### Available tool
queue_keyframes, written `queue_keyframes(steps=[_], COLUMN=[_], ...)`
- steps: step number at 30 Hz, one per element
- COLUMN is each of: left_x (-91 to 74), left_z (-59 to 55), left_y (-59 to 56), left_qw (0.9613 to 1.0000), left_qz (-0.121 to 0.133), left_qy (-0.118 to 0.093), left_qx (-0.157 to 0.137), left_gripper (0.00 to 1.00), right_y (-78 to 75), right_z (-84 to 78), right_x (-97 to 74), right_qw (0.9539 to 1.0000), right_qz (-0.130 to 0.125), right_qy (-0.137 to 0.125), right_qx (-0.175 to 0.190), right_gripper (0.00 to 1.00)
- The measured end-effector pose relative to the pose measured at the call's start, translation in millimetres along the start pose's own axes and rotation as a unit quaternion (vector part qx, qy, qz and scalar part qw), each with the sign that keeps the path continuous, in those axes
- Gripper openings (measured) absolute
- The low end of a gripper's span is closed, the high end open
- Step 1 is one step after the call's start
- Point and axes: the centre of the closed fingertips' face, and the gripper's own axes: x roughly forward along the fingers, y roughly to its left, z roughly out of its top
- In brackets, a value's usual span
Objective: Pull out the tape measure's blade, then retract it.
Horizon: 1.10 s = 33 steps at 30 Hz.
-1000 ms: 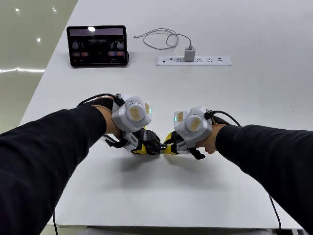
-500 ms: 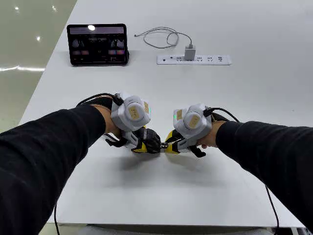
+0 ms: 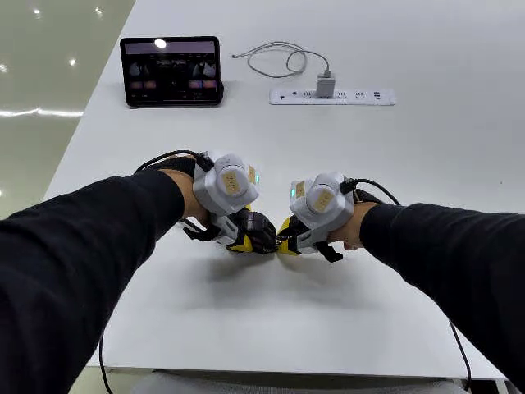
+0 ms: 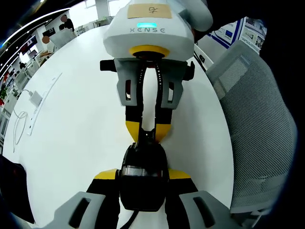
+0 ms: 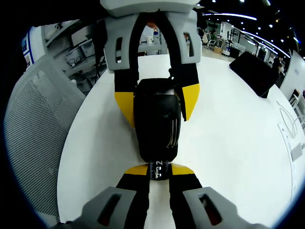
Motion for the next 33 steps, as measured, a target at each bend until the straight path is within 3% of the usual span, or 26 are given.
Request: queue_keyframes(steps=[10,33], left_x=[-1.2,-1.0], left_z=[2.5,2.6], left_y=[-2.5,-2.4], left_qw=[1.0,1.0], left_qz=[-0.001,0.006], left_qy=[-0.005,-0.005], left_qx=[-0.004,-0.002], left_gripper=[0.32,0.32], right_y=[-1.9,-3.7], right_z=[-10.5,-17.9], right_x=[-8.9,-19.0], right_qw=[0.9998,0.9997], right_qz=[0.001,-0.008], right_qy=[0.018,0.025], right_qx=[-0.006,0.003], right_gripper=[0.1,0.1])
